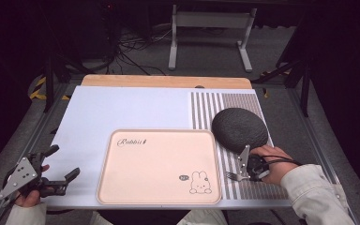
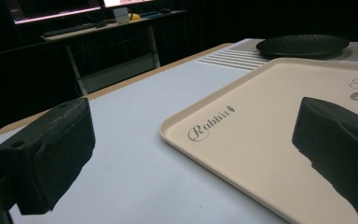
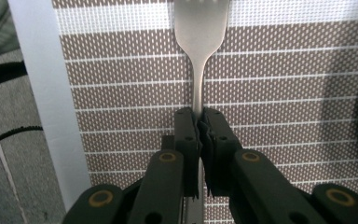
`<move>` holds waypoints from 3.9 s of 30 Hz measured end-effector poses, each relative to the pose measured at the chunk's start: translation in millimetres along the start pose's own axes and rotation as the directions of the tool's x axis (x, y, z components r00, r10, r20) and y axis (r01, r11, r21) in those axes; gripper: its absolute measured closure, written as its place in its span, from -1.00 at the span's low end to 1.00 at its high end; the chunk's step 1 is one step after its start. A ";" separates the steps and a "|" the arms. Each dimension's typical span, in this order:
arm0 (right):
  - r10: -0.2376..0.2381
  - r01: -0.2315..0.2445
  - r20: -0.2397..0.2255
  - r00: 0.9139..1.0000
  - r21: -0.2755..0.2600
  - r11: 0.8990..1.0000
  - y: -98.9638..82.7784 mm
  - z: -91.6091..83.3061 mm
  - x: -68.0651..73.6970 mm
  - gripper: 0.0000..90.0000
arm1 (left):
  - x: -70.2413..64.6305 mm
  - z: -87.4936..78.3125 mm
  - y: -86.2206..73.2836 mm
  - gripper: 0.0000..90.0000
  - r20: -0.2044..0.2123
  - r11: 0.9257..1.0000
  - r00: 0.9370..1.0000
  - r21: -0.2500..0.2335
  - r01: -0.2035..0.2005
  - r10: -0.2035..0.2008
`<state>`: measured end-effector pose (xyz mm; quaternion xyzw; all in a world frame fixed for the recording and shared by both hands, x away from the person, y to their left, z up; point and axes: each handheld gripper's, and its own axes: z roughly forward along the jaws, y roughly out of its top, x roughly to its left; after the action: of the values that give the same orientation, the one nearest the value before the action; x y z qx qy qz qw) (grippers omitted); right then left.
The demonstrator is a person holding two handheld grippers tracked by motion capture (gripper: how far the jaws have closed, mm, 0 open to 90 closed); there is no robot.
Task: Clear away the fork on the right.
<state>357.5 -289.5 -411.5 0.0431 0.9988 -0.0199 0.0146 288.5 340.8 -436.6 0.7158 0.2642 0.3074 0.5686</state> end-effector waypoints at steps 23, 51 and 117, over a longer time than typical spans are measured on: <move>0.075 -0.055 0.100 0.992 -0.191 0.980 -5.5 -46.7 4.4 0.91 | -0.2 -0.4 0.3 -1.00 0.000 1.000 1.000 -0.004 0.000 0.000; 0.204 -0.111 0.179 0.962 -0.427 0.898 13.6 -90.6 5.0 0.91 | 0.1 -1.0 0.6 -1.00 0.001 1.000 1.000 -0.006 -0.002 0.002; 0.815 -0.793 -0.139 0.563 -0.368 0.485 140.3 -69.0 -17.4 0.91 | 2.3 -4.0 1.4 -1.00 0.005 1.000 1.000 -0.026 -0.003 0.003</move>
<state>385.1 -148.5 -347.4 0.4998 0.8437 0.1873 0.0574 287.1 344.7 -434.3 0.7094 0.2577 0.3098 0.5782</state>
